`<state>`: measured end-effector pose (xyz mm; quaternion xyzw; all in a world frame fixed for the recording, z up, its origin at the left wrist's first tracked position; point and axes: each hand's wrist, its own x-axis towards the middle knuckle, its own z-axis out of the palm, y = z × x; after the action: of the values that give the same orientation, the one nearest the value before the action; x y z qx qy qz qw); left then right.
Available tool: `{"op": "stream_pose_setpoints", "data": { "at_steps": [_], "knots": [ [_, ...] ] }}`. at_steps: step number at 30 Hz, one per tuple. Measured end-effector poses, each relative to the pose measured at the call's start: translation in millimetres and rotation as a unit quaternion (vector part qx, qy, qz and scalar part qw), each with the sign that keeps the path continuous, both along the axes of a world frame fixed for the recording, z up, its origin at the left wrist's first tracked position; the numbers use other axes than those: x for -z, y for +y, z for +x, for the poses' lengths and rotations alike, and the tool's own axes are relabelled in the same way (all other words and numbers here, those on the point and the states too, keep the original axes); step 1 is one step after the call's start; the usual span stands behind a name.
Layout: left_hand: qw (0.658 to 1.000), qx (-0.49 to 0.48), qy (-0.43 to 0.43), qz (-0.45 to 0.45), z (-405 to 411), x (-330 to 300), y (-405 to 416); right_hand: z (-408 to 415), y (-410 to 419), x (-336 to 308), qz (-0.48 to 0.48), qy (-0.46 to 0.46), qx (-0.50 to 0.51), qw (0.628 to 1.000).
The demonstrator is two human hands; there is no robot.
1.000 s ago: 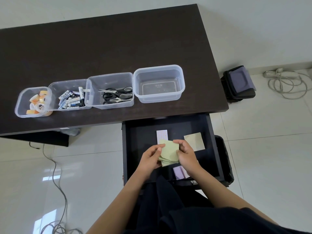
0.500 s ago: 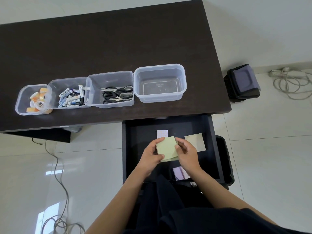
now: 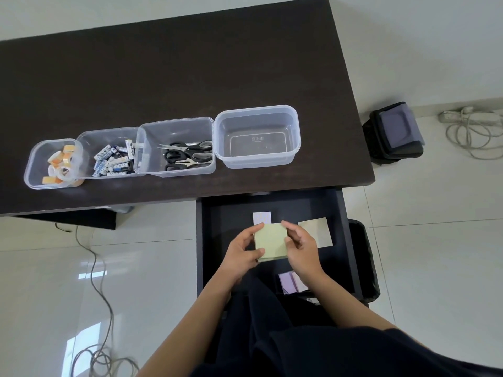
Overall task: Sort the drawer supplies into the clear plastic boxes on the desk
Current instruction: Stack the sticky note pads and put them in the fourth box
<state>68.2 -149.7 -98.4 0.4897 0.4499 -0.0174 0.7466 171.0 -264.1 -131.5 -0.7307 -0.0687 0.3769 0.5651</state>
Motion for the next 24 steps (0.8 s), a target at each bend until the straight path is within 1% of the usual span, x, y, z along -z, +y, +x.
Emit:
{"op": "stream_pose_setpoints", "data": {
  "at_steps": [3, 5, 7, 9, 11, 14, 16, 19, 24],
  "knots": [
    [1.000, 0.025, 0.009, 0.005, 2.9, 2.0, 0.4, 3.3, -1.4, 2.7, -0.011, -0.005, 0.001, 1.000],
    [0.999, 0.035, 0.013, 0.011, 4.0, 2.6, 0.3, 9.7, -2.8, 4.1, -0.029, -0.026, 0.003, 0.999],
    [0.999, 0.037, 0.018, 0.011, 2.9, 4.0, 0.5, 21.0, -5.9, 8.3, -0.081, -0.062, 0.013, 0.995],
    [0.999, 0.035, 0.029, 0.009, 0.0, 5.6, 1.0, 33.4, -12.8, 19.3, -0.163, -0.102, 0.032, 0.981],
    [0.999, 0.030, 0.037, 0.007, -3.1, 6.3, 1.3, 41.5, -21.8, 32.8, -0.238, -0.159, -0.004, 0.958],
    [0.999, 0.014, 0.040, 0.002, -7.5, 6.7, 1.0, 38.3, -29.5, 47.4, -0.299, -0.213, -0.107, 0.924],
    [0.999, 0.007, 0.039, 0.002, -11.1, 6.9, 0.9, 33.8, -30.3, 51.5, -0.312, -0.235, -0.134, 0.911],
    [0.999, 0.008, 0.048, 0.011, -16.3, 5.6, 0.6, 30.4, -28.7, 55.9, -0.301, -0.241, -0.162, 0.908],
    [0.998, 0.013, 0.060, 0.026, -24.4, 4.6, -0.4, 23.7, -28.5, 56.4, -0.350, -0.217, -0.118, 0.904]
  ]
}}
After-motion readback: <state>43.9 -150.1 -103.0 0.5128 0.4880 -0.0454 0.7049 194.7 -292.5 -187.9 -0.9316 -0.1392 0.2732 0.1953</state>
